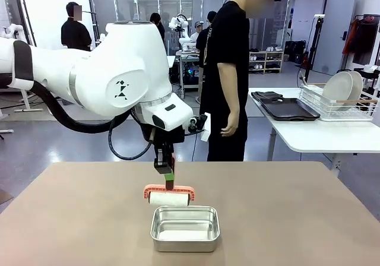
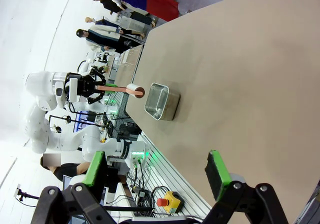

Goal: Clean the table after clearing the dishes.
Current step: Place the Lint Roller back on top of the Airtight Container.

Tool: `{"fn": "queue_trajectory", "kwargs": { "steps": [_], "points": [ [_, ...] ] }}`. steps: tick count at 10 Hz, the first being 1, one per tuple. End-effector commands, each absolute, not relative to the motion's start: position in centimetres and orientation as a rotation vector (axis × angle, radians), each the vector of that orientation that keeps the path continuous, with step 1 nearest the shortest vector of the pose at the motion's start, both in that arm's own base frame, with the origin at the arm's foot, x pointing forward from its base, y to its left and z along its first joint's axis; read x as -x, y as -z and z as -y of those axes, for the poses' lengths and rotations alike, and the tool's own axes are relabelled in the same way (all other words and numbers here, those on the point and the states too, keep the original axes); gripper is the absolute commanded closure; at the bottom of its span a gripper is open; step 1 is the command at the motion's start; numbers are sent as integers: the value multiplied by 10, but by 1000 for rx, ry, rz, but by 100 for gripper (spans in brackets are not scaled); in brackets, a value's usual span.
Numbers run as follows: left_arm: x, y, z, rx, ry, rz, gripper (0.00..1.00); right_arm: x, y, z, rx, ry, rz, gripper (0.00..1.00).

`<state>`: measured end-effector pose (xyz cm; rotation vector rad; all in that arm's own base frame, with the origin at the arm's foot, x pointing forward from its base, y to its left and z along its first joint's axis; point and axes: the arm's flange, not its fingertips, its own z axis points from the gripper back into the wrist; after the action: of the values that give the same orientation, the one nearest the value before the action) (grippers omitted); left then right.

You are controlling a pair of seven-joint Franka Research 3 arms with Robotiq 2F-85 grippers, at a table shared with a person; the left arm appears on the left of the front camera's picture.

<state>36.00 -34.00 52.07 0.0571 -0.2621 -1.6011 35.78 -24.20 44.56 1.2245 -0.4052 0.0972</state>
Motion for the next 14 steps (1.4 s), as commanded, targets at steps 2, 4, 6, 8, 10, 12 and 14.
{"fn": "queue_trajectory", "kwargs": {
  "steps": [2,4,6,8,10,12,14],
  "points": [
    [-361,-503,344,6,1544,294,79,-356,-448,240,-1217,-89,410,0],
    [-371,-491,352,39,1565,310,79,-356,-448,240,-1217,-89,410,0],
    [-379,-479,358,50,1560,299,79,-356,-448,240,-1217,-89,410,0],
    [-380,-465,363,83,1554,305,79,-356,-448,240,-1217,-89,410,0],
    [-386,-446,364,22,1580,345,79,-356,-448,240,-1217,-89,410,0],
    [-392,-439,365,33,1578,351,79,-356,-448,240,-1217,-89,410,0],
    [-400,-430,363,6,1573,351,79,-356,-448,240,-1217,-89,410,0]
  ]
}}
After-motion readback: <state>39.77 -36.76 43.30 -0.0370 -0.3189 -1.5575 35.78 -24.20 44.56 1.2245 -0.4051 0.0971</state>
